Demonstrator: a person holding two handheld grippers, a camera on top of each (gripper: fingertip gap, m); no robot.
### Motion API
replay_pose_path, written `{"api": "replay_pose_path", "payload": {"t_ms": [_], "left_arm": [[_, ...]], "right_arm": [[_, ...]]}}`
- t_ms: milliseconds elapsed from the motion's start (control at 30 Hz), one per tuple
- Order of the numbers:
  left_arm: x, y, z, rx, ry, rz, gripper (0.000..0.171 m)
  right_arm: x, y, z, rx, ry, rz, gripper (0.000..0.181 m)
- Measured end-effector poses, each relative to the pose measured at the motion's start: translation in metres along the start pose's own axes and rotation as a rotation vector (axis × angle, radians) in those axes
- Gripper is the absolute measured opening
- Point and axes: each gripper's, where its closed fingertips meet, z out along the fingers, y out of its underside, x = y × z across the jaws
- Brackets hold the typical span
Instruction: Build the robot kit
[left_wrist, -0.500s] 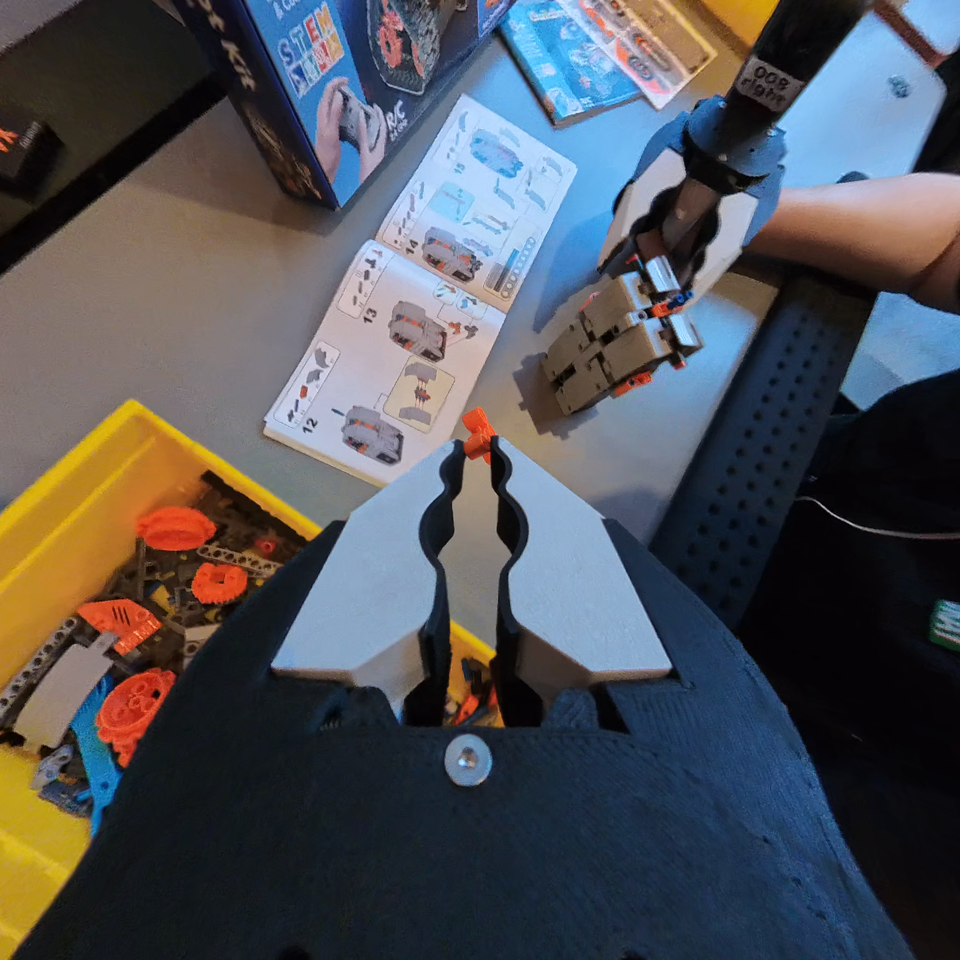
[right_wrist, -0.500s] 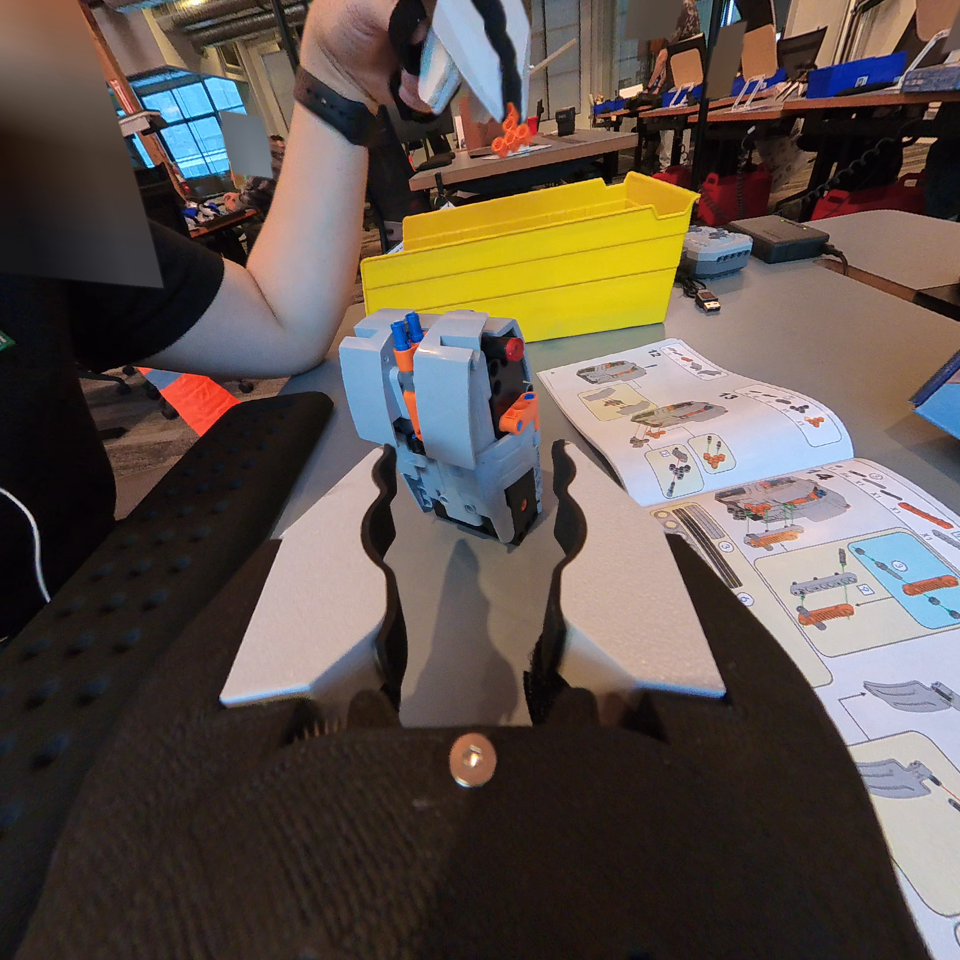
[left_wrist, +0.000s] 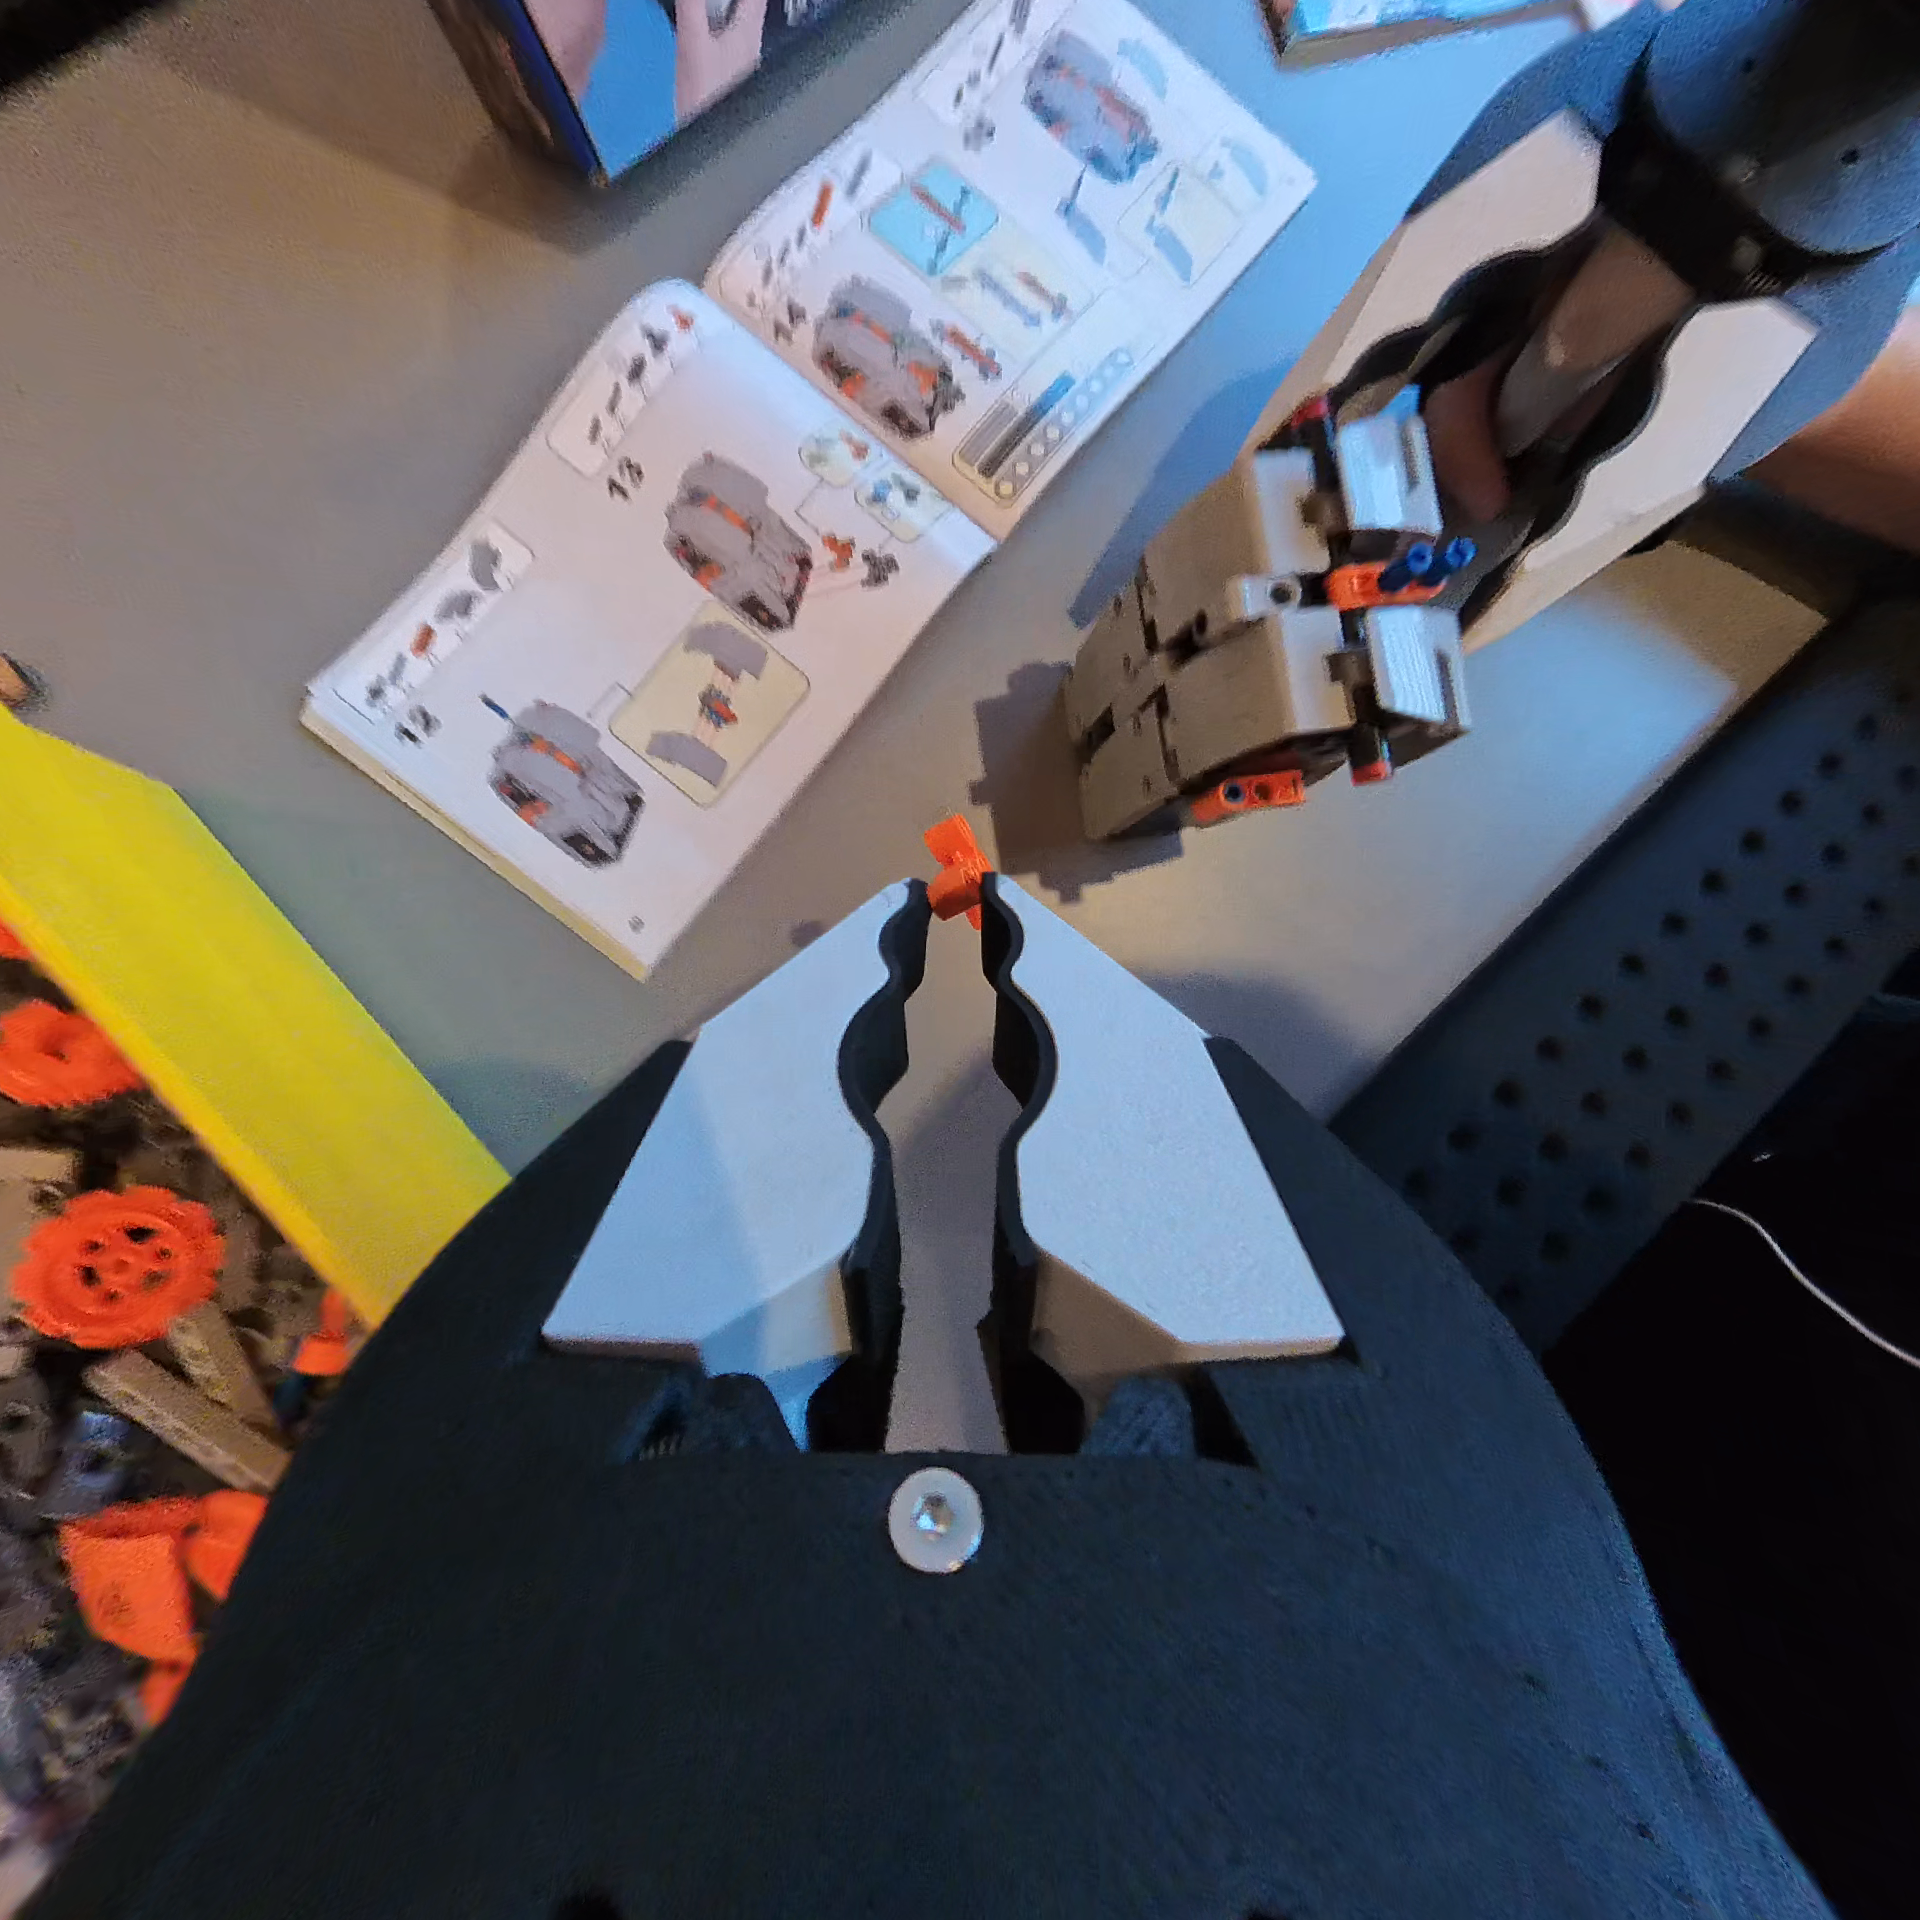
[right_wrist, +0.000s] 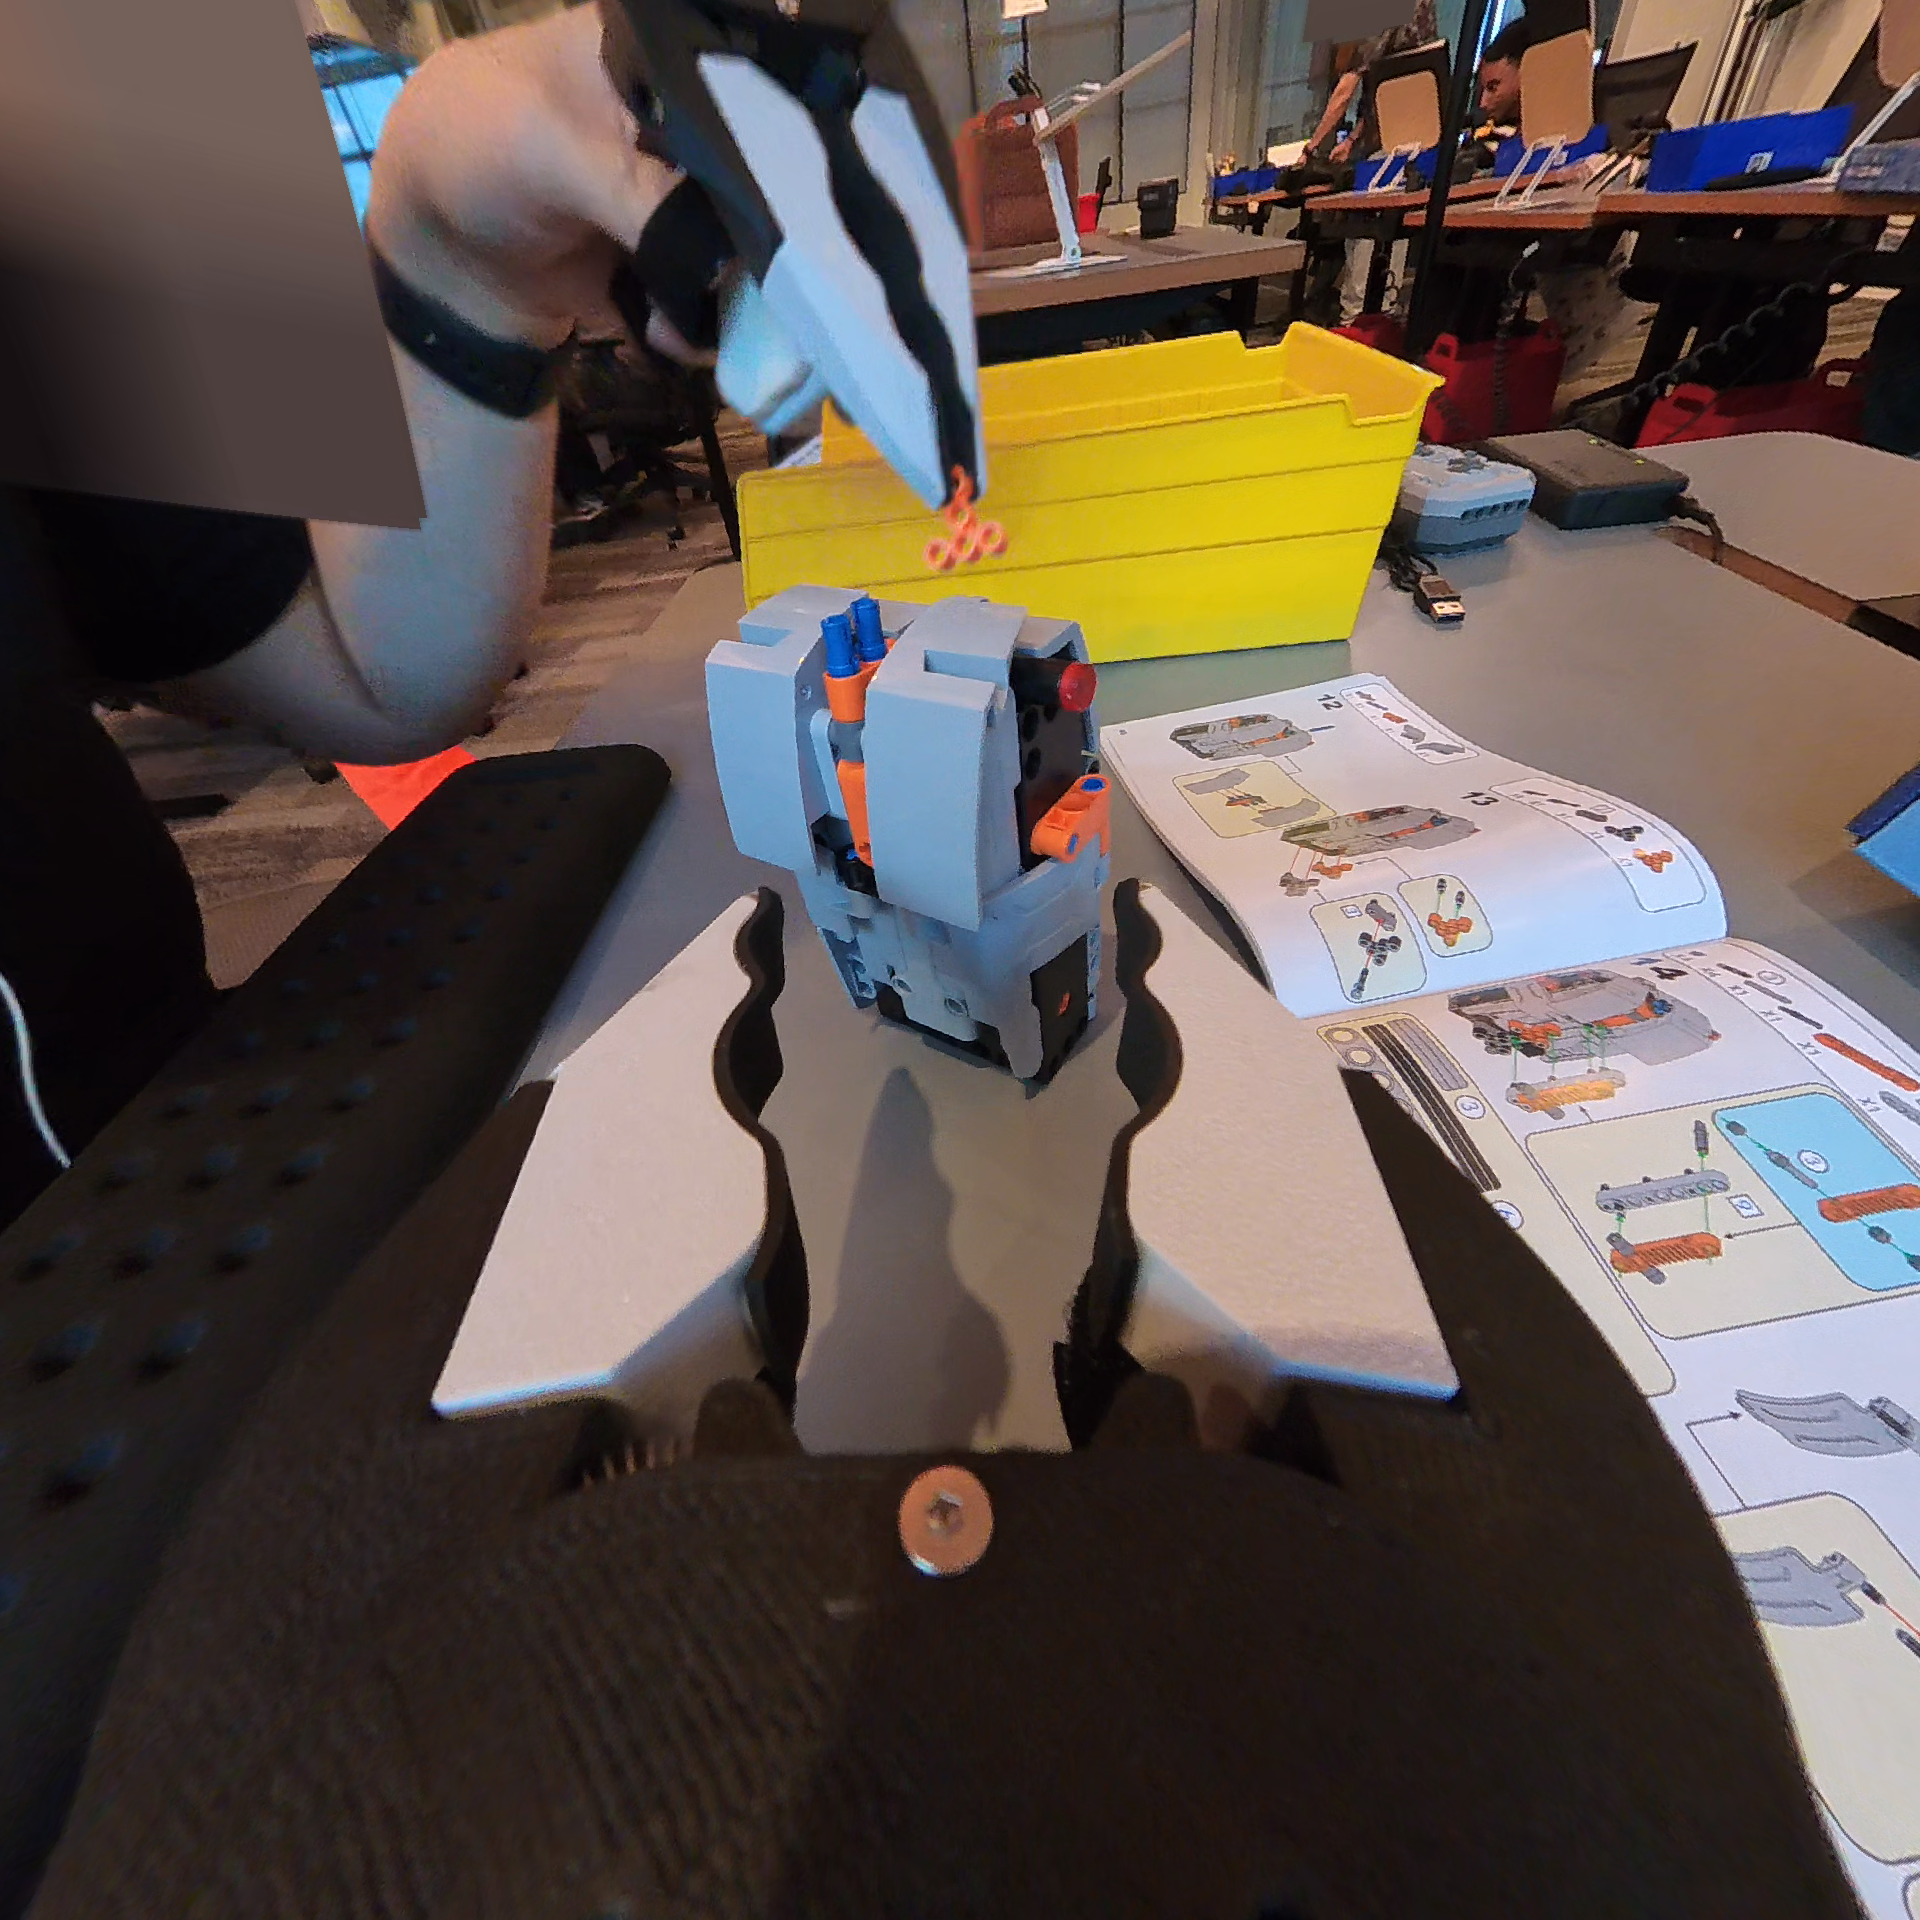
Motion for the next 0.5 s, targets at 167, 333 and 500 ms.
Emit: {"api": "replay_pose_path", "payload": {"t_ms": [167,333,500], "left_arm": [[0.019,0.033,0.036,0.001,-0.005,-0.106,0.006],[0.013,0.049,0.062,0.025,-0.018,-0.19,0.006],[0.011,0.055,0.068,0.039,0.095,-0.277,0.007]], "right_arm": [[0.0,-0.002,-0.002,0.017,-0.002,0.007,0.063],[-0.003,-0.001,-0.002,0.01,-0.006,-0.013,0.063],[-0.009,0.004,0.003,-0.032,-0.014,-0.05,0.063]]}}
